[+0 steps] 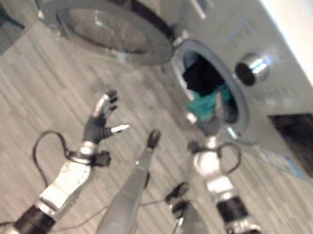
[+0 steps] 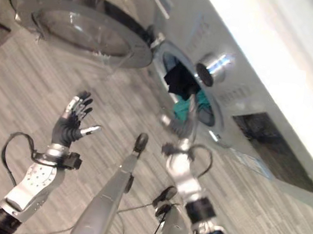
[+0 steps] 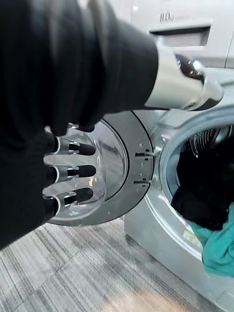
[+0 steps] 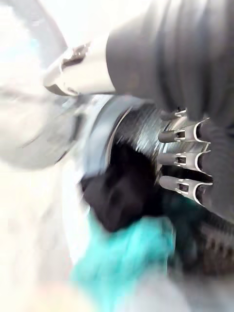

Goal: Grab the laundry basket,head to the washer,open it,put in the laundry and shut it.

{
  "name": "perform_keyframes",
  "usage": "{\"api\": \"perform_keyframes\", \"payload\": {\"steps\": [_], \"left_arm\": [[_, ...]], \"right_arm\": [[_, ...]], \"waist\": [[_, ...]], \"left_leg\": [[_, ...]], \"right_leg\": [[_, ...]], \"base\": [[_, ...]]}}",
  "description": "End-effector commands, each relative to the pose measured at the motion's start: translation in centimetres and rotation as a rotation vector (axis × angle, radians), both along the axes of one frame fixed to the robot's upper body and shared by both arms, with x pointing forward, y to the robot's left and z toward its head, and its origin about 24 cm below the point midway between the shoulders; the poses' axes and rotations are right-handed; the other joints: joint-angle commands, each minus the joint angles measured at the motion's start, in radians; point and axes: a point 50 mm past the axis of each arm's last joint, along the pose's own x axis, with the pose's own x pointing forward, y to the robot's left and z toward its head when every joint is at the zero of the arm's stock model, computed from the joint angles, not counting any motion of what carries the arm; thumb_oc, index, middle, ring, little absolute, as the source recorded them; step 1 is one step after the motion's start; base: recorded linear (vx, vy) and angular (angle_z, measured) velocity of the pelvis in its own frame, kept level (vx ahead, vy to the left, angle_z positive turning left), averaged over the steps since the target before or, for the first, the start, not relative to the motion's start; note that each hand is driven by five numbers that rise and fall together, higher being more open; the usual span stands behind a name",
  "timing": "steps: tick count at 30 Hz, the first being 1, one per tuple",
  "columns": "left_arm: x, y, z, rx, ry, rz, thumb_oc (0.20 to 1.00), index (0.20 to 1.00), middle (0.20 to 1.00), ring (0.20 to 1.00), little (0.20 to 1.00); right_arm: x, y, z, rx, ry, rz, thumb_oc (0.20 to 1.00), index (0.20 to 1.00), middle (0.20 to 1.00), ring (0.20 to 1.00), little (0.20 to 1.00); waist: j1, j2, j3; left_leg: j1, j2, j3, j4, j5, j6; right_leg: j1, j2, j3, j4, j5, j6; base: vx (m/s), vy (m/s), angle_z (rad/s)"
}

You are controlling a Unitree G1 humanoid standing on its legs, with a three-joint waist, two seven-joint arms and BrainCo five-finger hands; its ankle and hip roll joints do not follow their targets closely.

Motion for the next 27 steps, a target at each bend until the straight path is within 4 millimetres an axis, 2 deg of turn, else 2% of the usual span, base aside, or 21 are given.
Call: {"api": "perform_keyframes", "payload": {"steps": [1, 2, 3, 5, 9, 12, 15, 18, 23, 26, 27], "left_arm": [[-0.6, 0.5, 0.3, -0.019, -0.046, 0.043, 1.000, 1.000, 1.000, 1.000, 1.000], [-0.6, 0.6, 0.3, -0.019, -0.045, 0.043, 1.000, 1.000, 1.000, 1.000, 1.000], [-0.6, 0.9, 0.1, -0.023, -0.033, 0.059, 1.000, 1.000, 1.000, 1.000, 1.000], [-0.7, 1.1, -0.5, -0.046, -0.002, 0.064, 1.000, 1.000, 1.000, 1.000, 1.000], [-0.7, 0.8, -0.6, -0.071, 0.011, 0.050, 1.000, 1.000, 1.000, 1.000, 1.000], [-0.9, 0.5, -0.7, -0.092, 0.021, 0.031, 1.000, 1.000, 1.000, 1.000, 1.000], [-1.0, -0.6, -0.8, -0.117, 0.033, -0.022, 1.000, 1.000, 1.000, 1.000, 1.000], [-1.0, -1.1, -0.4, -0.129, 0.018, -0.051, 1.000, 1.000, 1.000, 1.000, 1.000], [-0.8, -2.0, 0.3, -0.149, -0.007, -0.098, 1.000, 1.000, 1.000, 1.000, 1.000], [-0.8, -2.4, 0.2, -0.153, -0.002, -0.118, 1.000, 1.000, 1.000, 1.000, 1.000], [-0.7, -2.7, 0.1, -0.160, 0.000, -0.132, 1.000, 1.000, 1.000, 1.000, 1.000]], "right_arm": [[0.2, 0.4, -0.5, 0.107, 0.047, 0.089, 1.000, 1.000, 1.000, 1.000, 1.000], [0.2, 0.4, -0.5, 0.108, 0.049, 0.090, 1.000, 1.000, 1.000, 1.000, 1.000], [-0.8, 0.2, -2.9, 0.159, 0.166, 0.082, 1.000, 1.000, 1.000, 1.000, 1.000], [-1.2, 0.5, -6.1, 0.261, 0.335, 0.024, 1.000, 1.000, 1.000, 1.000, 1.000], [-0.2, 0.4, -7.2, 0.299, 0.406, -0.054, 1.000, 1.000, 1.000, 1.000, 1.000], [0.7, -0.1, -7.2, 0.351, 0.421, -0.115, 1.000, 1.000, 1.000, 1.000, 1.000], [2.9, -1.6, -6.6, 0.450, 0.434, -0.278, 1.000, 1.000, 1.000, 1.000, 1.000], [3.9, -2.9, -6.0, 0.519, 0.423, -0.365, 1.000, 1.000, 1.000, 1.000, 1.000], [5.5, -6.3, -4.2, 0.667, 0.358, -0.534, 1.000, 1.000, 1.000, 1.000, 1.000], [5.9, -7.8, -3.6, 0.718, 0.336, -0.596, 1.000, 1.000, 1.000, 1.000, 1.000], [6.3, -9.4, -2.8, 0.742, 0.308, -0.649, 1.000, 1.000, 1.000, 1.000, 1.000]], "waist": [[-0.004, 0.009, -0.011], [-0.005, 0.009, -0.011], [-0.011, 0.011, -0.012], [-0.006, 0.024, -0.010], [0.010, 0.046, 0.015], [0.021, 0.063, 0.032], [0.056, 0.114, 0.072], [0.070, 0.136, 0.084], [0.099, 0.181, 0.103], [0.114, 0.201, 0.106], [0.129, 0.215, 0.104]], "left_leg": [[0.015, 0.042, 0.028, 0.042, -0.121, -0.037], [0.017, 0.042, 0.027, 0.041, -0.120, -0.037], [0.019, 0.047, 0.026, 0.033, -0.115, -0.039], [0.010, 0.047, 0.023, 0.027, -0.105, -0.040], [-0.004, 0.047, 0.021, 0.025, -0.096, -0.041], [-0.010, 0.046, 0.019, 0.018, -0.090, -0.040], [-0.032, 0.030, 0.019, 0.000, -0.082, -0.036], [-0.048, 0.018, 0.019, -0.003, -0.084, -0.032], [-0.078, -0.002, 0.014, -0.002, -0.085, -0.029], [-0.090, -0.013, 0.010, -0.008, -0.085, -0.029], [-0.102, -0.023, 0.008, -0.013, -0.087, -0.027]], "right_leg": [[0.072, 0.018, -0.006, -0.176, 0.112, -0.017], [0.073, 0.018, -0.006, -0.177, 0.112, -0.018], [0.075, 0.021, -0.009, -0.178, 0.109, -0.022], [0.062, 0.025, -0.018, -0.173, 0.106, -0.030], [0.039, 0.026, -0.021, -0.151, 0.096, -0.039], [0.023, 0.025, -0.025, -0.132, 0.087, -0.043], [-0.028, 0.006, -0.040, -0.078, 0.066, -0.045], [-0.054, -0.004, -0.042, -0.055, 0.055, -0.045], [-0.097, -0.020, -0.052, -0.012, 0.027, -0.046], [-0.113, -0.025, -0.055, 0.003, 0.011, -0.048], [-0.125, -0.031, -0.061, 0.011, 0.003, -0.047]], "base": [[-0.03, 0.003, -0.03], [-0.04, -0.016, -0.02], [-0.04, -0.021, -0.05], [-0.06, -0.022, -0.05], [-0.03, -0.005, 0.00], [-0.01, 0.003, 0.08], [0.01, 0.036, 0.20], [0.02, 0.030, 0.10], [0.03, 0.009, 0.12], [0.04, 0.012, 0.12], [0.05, 0.005, 0.11]]}}
